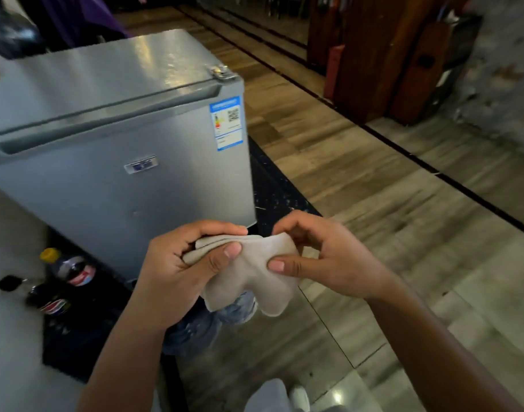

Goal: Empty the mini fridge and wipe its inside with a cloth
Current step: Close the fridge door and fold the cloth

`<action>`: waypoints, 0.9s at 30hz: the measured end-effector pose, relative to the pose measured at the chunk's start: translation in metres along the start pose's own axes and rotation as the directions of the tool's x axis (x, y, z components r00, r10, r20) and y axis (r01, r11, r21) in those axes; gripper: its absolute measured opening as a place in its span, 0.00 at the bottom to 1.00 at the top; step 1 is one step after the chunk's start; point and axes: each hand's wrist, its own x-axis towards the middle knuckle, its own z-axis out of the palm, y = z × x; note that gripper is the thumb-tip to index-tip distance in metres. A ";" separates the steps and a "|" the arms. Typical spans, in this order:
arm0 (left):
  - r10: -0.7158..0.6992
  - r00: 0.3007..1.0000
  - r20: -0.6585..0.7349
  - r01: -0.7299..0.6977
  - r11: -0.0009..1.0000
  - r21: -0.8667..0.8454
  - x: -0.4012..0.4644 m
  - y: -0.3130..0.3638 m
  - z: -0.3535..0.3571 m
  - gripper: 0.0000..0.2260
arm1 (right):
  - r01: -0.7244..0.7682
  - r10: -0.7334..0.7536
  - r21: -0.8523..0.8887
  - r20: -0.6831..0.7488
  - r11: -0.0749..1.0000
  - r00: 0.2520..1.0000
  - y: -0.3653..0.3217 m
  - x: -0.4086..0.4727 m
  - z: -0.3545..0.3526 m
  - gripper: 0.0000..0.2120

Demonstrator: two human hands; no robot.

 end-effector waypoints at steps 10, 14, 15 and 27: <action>-0.077 0.982 0.173 0.062 0.994 0.088 0.045 -0.033 0.090 0.08 | 0.019 -0.005 0.037 -0.340 0.999 0.940 0.050 -0.054 -0.075 0.09; -0.091 0.970 0.225 0.090 0.996 0.015 0.057 -0.045 0.121 0.08 | 0.009 0.058 0.154 -0.423 0.988 0.904 0.069 -0.069 -0.094 0.09; -0.098 0.966 0.240 0.104 0.994 -0.013 0.060 -0.049 0.128 0.09 | 0.004 0.074 0.176 -0.433 0.984 0.898 0.072 -0.071 -0.099 0.09; -0.256 0.888 0.382 0.276 0.961 0.001 0.106 -0.110 0.159 0.19 | -0.168 0.297 0.283 -0.513 0.944 0.805 0.131 -0.053 -0.133 0.31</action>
